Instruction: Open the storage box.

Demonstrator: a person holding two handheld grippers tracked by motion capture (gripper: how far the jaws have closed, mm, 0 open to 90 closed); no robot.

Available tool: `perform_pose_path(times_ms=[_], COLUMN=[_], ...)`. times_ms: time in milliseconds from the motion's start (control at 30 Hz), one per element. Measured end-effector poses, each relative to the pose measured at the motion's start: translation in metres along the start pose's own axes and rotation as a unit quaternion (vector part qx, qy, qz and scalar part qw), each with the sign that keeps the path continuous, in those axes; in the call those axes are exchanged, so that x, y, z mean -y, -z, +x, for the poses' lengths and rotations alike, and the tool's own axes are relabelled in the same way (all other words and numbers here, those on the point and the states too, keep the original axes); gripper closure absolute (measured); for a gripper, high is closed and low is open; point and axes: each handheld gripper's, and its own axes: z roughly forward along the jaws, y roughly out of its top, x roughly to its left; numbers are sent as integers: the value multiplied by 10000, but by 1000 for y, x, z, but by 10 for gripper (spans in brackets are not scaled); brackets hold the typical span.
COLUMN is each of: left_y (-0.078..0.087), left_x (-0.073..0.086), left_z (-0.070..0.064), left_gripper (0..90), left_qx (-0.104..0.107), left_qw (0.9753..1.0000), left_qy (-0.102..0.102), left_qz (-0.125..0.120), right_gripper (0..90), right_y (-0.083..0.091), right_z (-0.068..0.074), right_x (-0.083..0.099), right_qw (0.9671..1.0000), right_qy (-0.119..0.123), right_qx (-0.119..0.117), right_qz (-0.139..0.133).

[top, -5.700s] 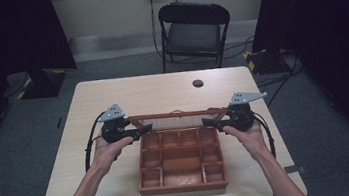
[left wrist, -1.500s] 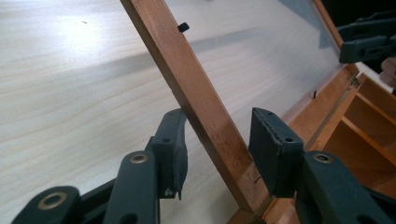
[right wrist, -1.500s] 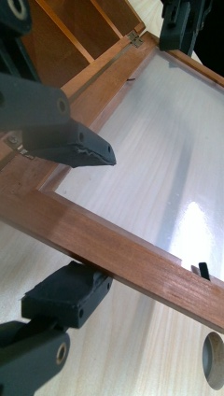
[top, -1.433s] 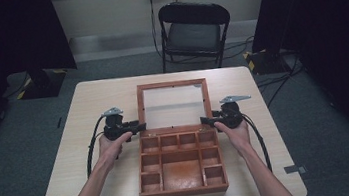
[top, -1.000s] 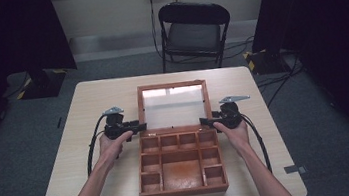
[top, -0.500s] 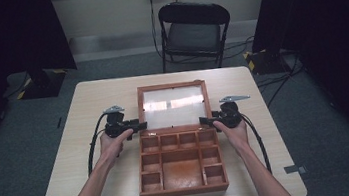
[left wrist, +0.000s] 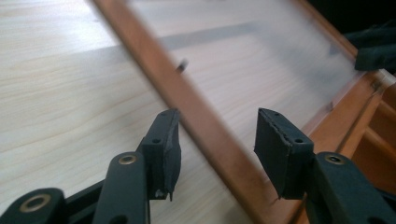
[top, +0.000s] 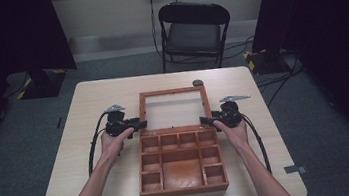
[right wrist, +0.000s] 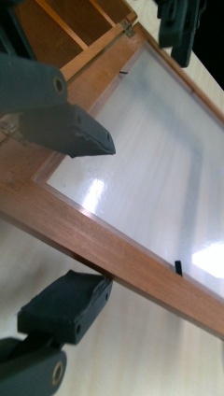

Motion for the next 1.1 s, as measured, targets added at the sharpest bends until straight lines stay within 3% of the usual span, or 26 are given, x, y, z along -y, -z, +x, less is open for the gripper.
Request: perform_pose_path(times_ms=[67,167,333,600,833,1000,1100], left_y=[-1,-5,-6,2,-4,-6,-7], left_x=[-2,-3,-5,-2,4,4,4], left_z=[-4,-13,-15,-3,-5,-9,-10], left_gripper=[505,490,451,428,411,415,410], left_qx=[59,99,-63,-318,-311,-239,-308], left_qw=[9999,9992,9995,9993,9991,9989,9987], left_qy=[-146,-353,-303,-178,-191,-270,-304], left_qz=[64,161,107,45,197,284,286], right_gripper=[293,291,291,291,290,276,251], right_y=[-2,-2,-2,-2,-2,-4,-6], right_z=[-4,-3,-2,-2,-4,-8,-11], right_x=[3,2,2,1,2,4,6], right_qw=[9998,9998,9999,9999,9997,9987,9978], right_qy=[-148,-179,-122,-152,-224,-430,-547], right_qx=[-107,-93,-54,-74,-92,-245,-340], right_qz=[-3,11,3,31,54,136,181])
